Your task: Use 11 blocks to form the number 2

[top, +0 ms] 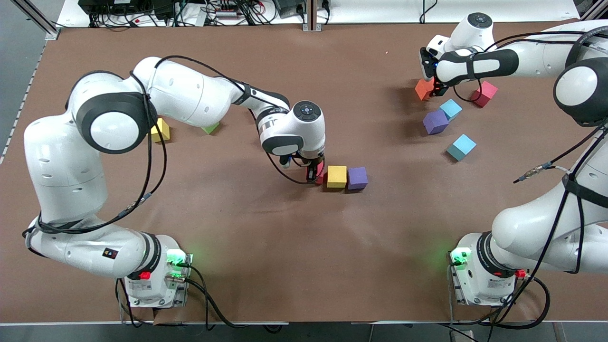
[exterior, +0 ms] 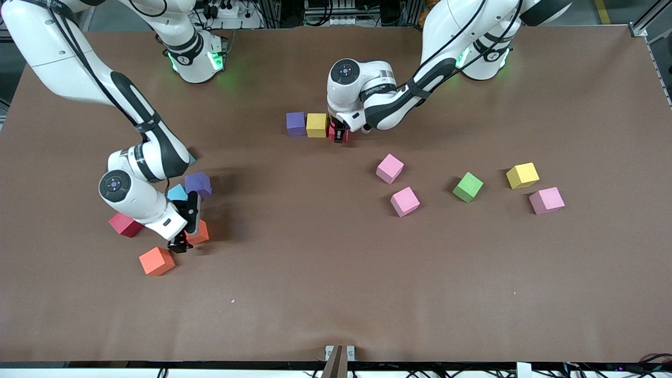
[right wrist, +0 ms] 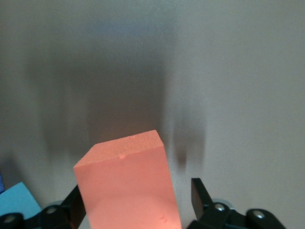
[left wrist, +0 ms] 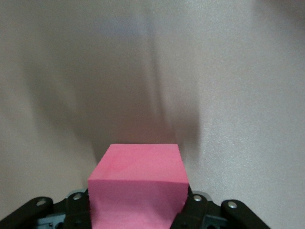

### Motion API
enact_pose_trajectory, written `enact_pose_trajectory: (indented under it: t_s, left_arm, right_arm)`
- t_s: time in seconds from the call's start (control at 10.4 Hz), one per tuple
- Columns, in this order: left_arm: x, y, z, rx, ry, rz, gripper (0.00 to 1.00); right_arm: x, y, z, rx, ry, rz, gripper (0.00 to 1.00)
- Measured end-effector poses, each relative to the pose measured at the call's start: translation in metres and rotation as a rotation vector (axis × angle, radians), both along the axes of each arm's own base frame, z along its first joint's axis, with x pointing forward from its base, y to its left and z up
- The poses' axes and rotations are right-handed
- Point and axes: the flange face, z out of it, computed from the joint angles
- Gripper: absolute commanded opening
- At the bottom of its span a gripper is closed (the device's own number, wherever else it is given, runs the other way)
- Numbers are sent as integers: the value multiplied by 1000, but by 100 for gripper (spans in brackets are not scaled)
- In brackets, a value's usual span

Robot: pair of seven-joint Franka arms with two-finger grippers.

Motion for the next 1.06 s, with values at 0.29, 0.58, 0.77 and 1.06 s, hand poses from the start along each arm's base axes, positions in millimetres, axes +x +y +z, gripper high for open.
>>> enact_pose_trajectory:
  t_s: [0.29, 0.58, 0.77, 1.06]
  left_arm:
    - [-3, -4, 0, -1, 1, 4, 58]
    - [-8, -7, 0, -2, 0, -1, 58]
    - [-9, -8, 0, -2, 1, -2, 59]
    - [-12, -10, -1, -2, 3, -5, 100]
  right_arm:
    - [2, 5, 4, 3, -7, 6, 41]
    - [5, 9, 16, -1, -14, -10, 41]
    - [4, 10, 26, -14, -4, -17, 41]
    - [2, 14, 42, -34, 22, -54, 41]
